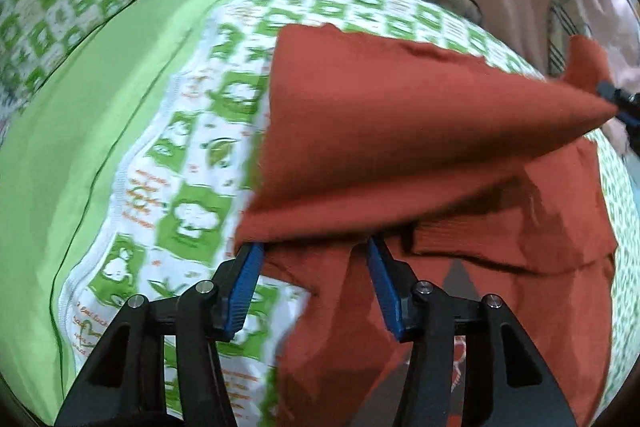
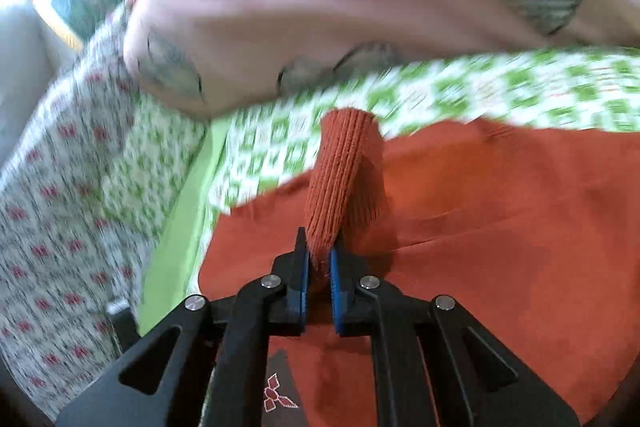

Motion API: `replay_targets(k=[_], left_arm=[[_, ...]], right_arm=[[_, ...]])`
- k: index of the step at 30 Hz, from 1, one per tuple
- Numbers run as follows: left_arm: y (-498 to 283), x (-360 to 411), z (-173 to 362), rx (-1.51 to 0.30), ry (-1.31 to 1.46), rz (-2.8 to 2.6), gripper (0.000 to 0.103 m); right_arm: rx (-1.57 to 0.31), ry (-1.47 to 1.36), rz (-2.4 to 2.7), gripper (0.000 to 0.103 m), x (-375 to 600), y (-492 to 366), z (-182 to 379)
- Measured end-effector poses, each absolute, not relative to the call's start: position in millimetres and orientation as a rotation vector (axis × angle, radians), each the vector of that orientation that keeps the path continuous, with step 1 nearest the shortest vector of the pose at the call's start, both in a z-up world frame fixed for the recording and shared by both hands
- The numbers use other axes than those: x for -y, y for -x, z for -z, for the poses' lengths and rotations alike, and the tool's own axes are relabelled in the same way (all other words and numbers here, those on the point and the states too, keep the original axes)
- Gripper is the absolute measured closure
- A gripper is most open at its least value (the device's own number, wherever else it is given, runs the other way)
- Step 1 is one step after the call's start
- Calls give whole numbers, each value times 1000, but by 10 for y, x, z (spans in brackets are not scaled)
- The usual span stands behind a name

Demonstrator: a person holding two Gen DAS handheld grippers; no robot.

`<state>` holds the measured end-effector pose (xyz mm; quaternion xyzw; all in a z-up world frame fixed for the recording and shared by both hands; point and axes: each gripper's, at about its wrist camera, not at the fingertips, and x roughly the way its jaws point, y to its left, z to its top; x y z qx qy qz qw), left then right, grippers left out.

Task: Fold small clothes

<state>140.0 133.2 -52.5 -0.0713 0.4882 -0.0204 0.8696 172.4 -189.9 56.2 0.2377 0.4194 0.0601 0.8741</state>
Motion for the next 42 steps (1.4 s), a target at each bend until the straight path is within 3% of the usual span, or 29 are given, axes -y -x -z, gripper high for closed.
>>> replay_targets(k=[4,14,24,34,42], left_arm=[[-1441,-1116,490,-1020,94,71,57],[-1472,-1053,505,-1041,79,2,65],[-1266,-1334,464,-1068,120,1,64],[-1407,-1326,580,-1086,103,-42,58],[-1456,-1617,652,-1102,313,-119,52]], right_arm=[[-857,-525,-50,93,2277,-1456,-616],[-946,-587,50,93,2562,-1098,-62],[-910,-552,82,93,2683,-997,-205],[-913,-727,186,73,3094,-810,60],[-845,-895,208,76,3366,-701,179]])
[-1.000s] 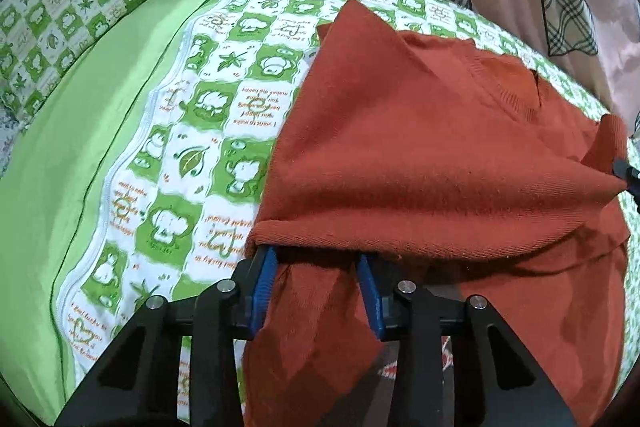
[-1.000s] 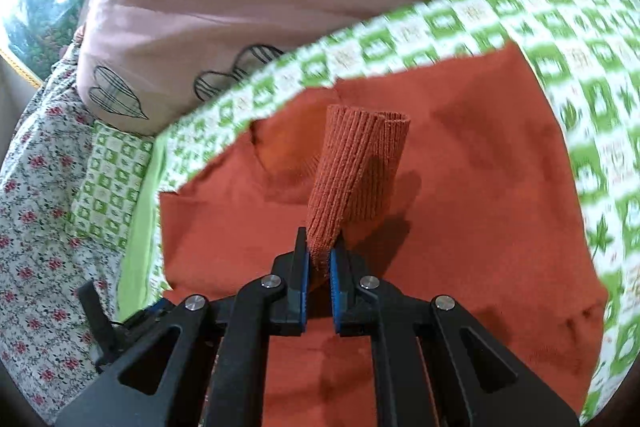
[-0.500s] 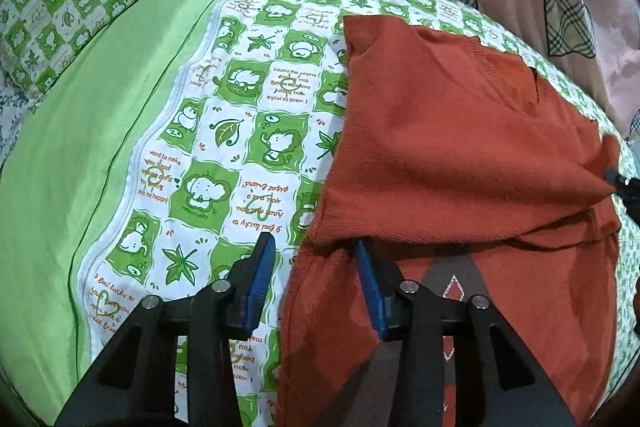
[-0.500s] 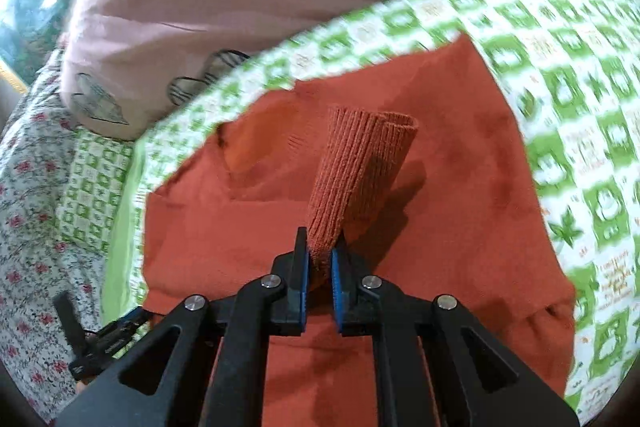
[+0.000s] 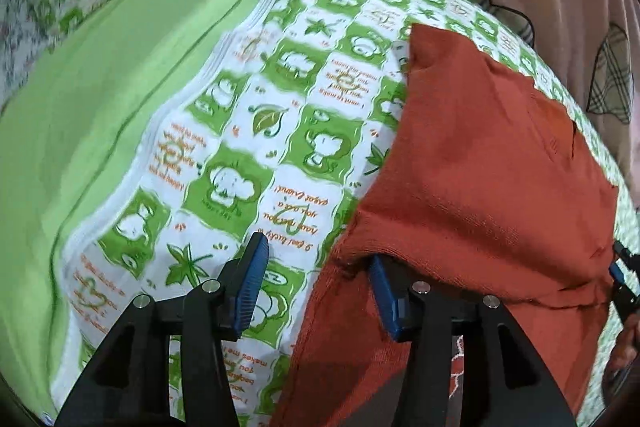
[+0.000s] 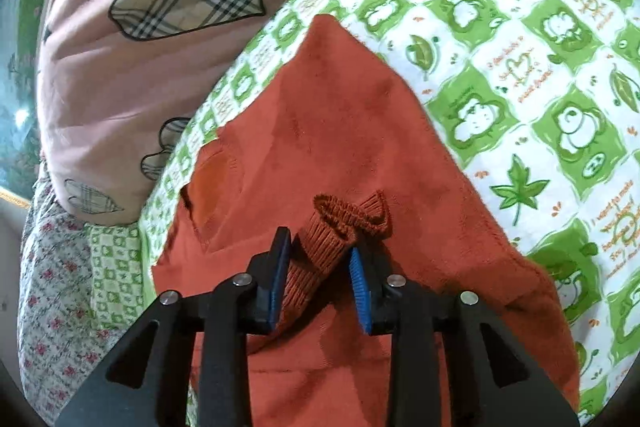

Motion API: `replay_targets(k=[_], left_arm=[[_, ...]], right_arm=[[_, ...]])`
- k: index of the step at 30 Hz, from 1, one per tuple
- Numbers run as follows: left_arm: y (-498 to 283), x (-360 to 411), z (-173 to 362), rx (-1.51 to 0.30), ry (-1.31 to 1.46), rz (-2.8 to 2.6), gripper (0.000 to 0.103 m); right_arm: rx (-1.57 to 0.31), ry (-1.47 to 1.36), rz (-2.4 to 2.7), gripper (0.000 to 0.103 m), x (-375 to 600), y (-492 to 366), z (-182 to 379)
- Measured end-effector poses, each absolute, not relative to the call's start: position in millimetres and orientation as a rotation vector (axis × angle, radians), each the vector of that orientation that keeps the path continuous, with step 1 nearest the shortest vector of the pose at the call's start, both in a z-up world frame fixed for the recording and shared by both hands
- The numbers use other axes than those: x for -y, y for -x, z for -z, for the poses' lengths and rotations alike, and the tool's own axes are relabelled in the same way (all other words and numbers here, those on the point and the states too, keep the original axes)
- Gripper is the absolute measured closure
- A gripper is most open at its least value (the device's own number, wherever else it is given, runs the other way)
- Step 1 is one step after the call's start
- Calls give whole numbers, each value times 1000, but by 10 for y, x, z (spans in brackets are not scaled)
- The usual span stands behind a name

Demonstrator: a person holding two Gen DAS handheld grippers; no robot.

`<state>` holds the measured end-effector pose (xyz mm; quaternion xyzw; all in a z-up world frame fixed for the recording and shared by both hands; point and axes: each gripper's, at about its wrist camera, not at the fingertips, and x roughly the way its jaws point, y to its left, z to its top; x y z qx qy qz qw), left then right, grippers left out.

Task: Fold small clothes

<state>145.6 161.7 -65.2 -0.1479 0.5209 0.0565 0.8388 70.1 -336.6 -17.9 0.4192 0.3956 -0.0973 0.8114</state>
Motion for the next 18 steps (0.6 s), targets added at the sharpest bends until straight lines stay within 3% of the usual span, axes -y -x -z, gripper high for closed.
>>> replay_targets(k=[4,6,8,12,17,18], left_arm=[[-1437,-1570,577,-1140,268,-25,54],[-1394,-1551,435,-1129,280,62,53],[-1399,-1545,262,-1094,296,137,48],[-1732,-1469,87,-1044,299,162,22],[-2523,-1305,454,-1137,287,170,22],[-2639,-1281,522,-1156,287,163,23]], right_arm=[[-794,-852,103,79,3271,-684,-33],[-814,-817,119,74,3275,-684,-67],[-846,-808,141,64,3303,-699,-16],[-896,-837,156,63,3349,-722,164],[-935,-792,113,64,3244,-798,254],[-942,-783,104,73,3216,-805,249]])
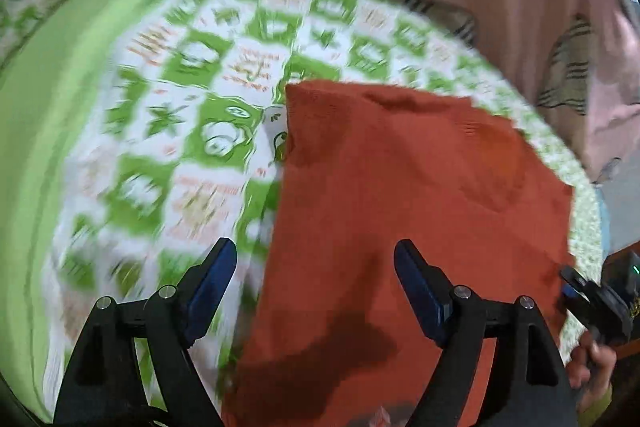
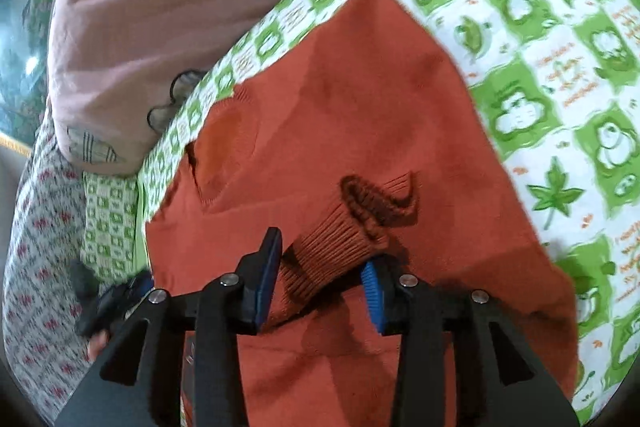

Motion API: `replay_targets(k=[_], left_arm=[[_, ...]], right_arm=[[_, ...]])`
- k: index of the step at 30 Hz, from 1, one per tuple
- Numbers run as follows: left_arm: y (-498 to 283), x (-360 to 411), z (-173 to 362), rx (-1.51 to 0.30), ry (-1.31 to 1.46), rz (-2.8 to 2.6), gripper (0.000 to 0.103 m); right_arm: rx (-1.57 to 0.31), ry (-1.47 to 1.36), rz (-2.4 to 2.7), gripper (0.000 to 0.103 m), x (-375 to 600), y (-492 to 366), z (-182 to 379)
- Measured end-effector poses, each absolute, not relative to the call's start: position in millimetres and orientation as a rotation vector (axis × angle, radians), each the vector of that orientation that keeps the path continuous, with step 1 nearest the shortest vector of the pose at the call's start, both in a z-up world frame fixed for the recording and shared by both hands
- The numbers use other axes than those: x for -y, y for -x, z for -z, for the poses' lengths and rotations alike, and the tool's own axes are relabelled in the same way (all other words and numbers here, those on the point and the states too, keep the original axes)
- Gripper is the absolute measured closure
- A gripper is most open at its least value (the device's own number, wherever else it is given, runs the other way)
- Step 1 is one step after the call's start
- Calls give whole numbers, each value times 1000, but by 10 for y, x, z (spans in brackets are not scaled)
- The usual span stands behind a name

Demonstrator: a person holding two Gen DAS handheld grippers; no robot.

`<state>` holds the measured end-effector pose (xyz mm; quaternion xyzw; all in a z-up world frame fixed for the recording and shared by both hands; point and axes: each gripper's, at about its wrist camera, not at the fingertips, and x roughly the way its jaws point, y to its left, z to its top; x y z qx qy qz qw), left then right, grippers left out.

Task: Fold small clothes

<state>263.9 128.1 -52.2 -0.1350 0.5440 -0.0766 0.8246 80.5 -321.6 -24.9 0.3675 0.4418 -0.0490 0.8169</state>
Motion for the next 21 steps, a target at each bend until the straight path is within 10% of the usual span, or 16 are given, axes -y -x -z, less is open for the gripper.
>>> replay_targets(k=[2,4,21], left_arm=[[-2786,-1279,602,-1152,279,143,36],[-2853,-1276,568,-1134,269,162,88],[-2604,-1458,542,-1039,224,58,80]], right_arm=[[-936,-751,80,96,3165,-817,187],[-927,-692,61,96,3117,-809,41],[-934,-800,174,90,3421,-595,131]])
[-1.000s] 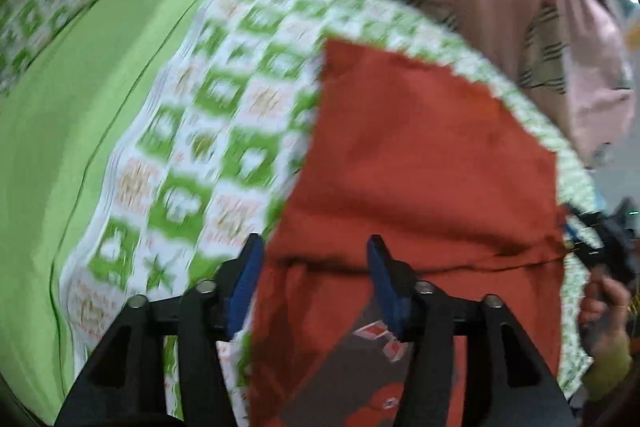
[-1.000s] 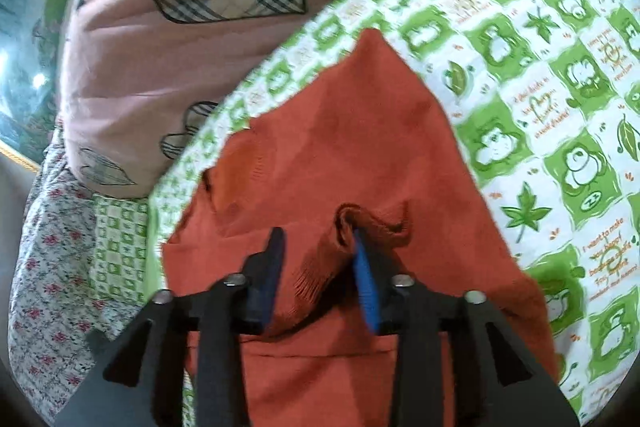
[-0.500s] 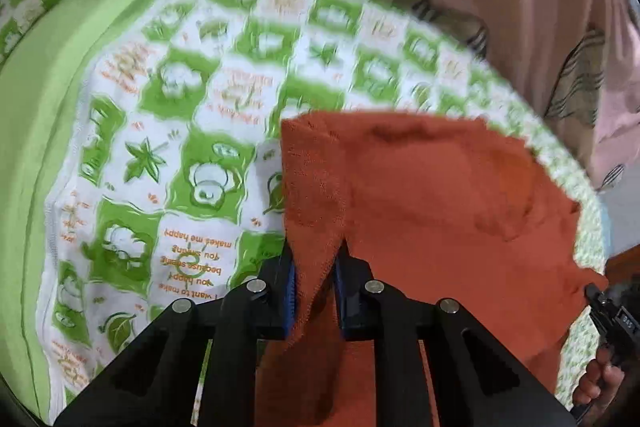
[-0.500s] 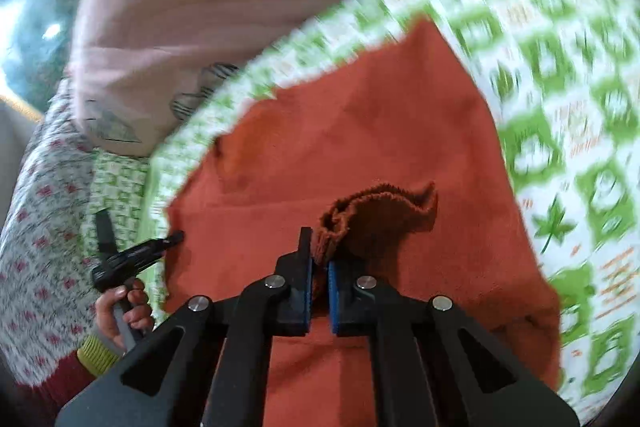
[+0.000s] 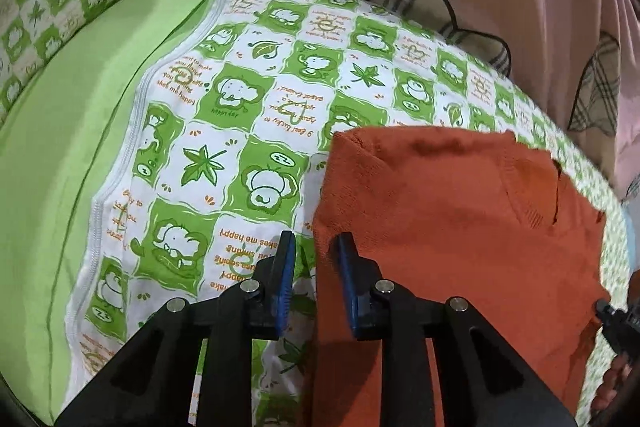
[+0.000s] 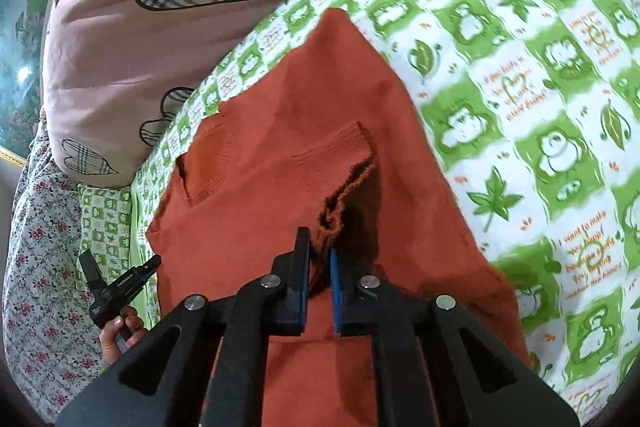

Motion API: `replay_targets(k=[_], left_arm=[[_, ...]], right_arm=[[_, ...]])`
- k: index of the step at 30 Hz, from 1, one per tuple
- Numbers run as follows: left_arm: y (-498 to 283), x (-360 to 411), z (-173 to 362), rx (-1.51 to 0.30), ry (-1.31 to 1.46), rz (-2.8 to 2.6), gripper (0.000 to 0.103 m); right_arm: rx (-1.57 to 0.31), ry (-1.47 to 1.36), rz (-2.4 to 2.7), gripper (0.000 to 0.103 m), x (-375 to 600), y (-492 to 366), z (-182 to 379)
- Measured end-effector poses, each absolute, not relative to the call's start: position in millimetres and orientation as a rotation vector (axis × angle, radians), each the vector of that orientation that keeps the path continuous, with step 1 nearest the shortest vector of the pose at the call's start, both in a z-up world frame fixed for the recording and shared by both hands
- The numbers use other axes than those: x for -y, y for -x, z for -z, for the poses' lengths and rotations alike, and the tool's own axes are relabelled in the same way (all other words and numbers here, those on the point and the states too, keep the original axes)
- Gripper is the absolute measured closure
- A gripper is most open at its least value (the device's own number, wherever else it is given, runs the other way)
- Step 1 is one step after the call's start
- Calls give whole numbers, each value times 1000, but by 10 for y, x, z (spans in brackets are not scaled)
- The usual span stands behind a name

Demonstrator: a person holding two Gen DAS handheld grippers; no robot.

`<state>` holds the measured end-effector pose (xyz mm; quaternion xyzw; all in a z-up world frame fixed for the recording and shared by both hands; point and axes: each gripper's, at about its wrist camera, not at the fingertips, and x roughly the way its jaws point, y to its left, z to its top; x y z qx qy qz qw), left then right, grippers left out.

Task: Fold small clothes

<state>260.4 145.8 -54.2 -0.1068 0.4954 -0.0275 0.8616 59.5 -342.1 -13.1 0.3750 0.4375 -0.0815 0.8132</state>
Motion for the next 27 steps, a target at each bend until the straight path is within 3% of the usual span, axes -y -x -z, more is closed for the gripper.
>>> replay_targets(k=[2,4,5,6,7,13,18,27], left_arm=[[-2536,-1463,491,-1037,234,70,79],[-2514,-1401,471,-1031,248,96,68],[-2515,-1353,484,-1034,234,101,67],[-2505,-1322,508,-1044,206,100,68],[-2512,-1284,553,-1057,167,91,68],[-2592,-1275,628,-1063,178,61,68],[-2643,-1259,600,-1051,180,29,68],[-2688,-1401,531,-1047,185,-4,68]], right_arm=[[-943,-801,184,85,3448,-576,166],[-935,-800,188,78,3470,-587,195],[-930,-800,191,78,3468,-602,208],[-923,-794,188,80,3455,-616,212],[-922,-769,180,97,3421,-646,200],[-845,-613,167,97,3280,-580,-180],[-974,-565,220,97,3315,-666,105],[-1025,-572,287,93,3359,-641,151]])
